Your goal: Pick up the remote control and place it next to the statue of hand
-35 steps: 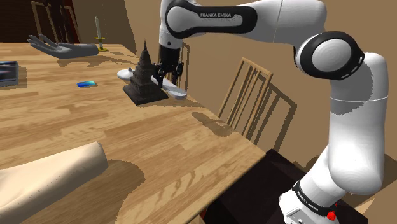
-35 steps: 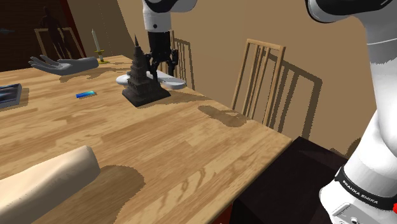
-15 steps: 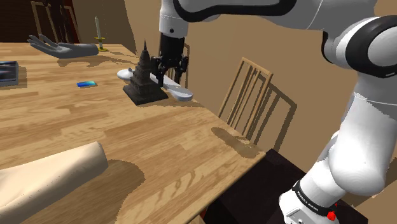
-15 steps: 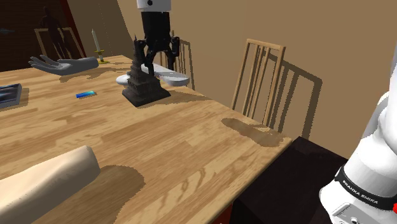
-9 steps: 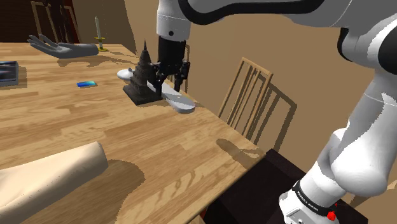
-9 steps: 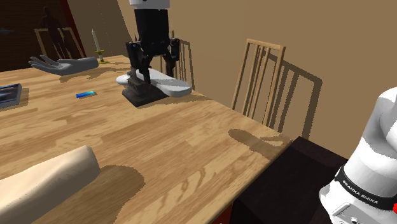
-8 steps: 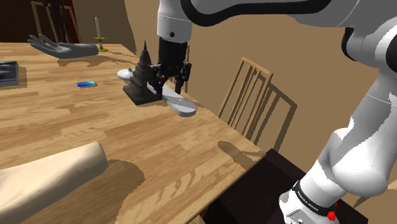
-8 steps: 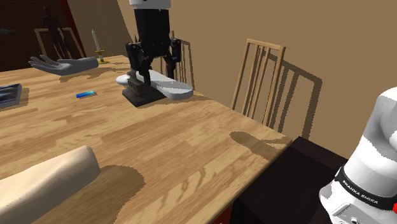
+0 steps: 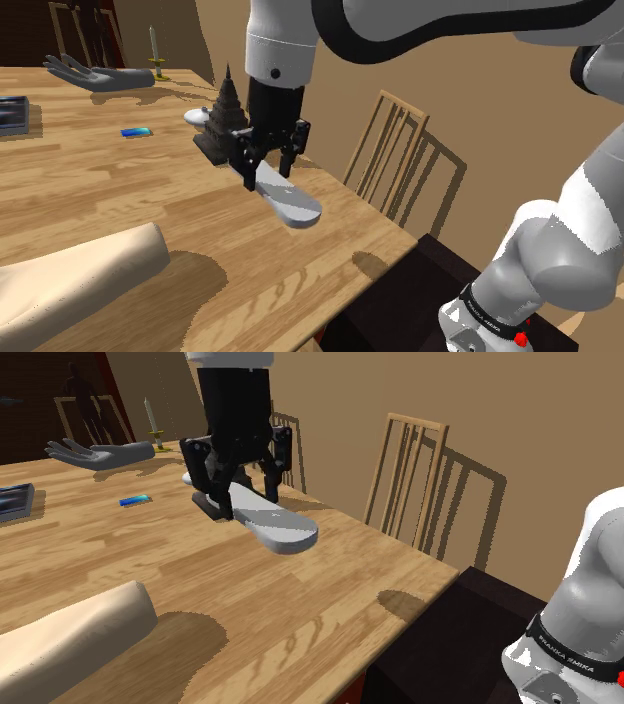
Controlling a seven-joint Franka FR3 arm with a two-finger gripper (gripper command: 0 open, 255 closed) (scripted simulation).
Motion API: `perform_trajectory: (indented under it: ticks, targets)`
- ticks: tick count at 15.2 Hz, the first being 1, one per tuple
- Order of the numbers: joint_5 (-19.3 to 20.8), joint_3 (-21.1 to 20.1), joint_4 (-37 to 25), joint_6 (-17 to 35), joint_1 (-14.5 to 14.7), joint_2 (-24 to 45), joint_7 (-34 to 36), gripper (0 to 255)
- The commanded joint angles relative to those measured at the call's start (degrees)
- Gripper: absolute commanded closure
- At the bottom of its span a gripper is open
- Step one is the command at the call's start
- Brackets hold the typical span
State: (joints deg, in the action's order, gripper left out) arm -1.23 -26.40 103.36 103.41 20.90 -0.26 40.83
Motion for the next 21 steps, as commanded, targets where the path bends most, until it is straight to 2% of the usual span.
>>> perform_trajectory:
  ticks: [1, 10, 21]
  targets:
    - [-0.32, -1.2, 0.35, -0.26, 1.19, -0.75, 2.38, 255]
    - [-1.54, -7.29, 2.33, 0.19, 6.75, -2.88, 13.72, 255]
    - [-1.02, -7.6, 9.76, 8.56, 6.92, -1.78, 14.02, 255]
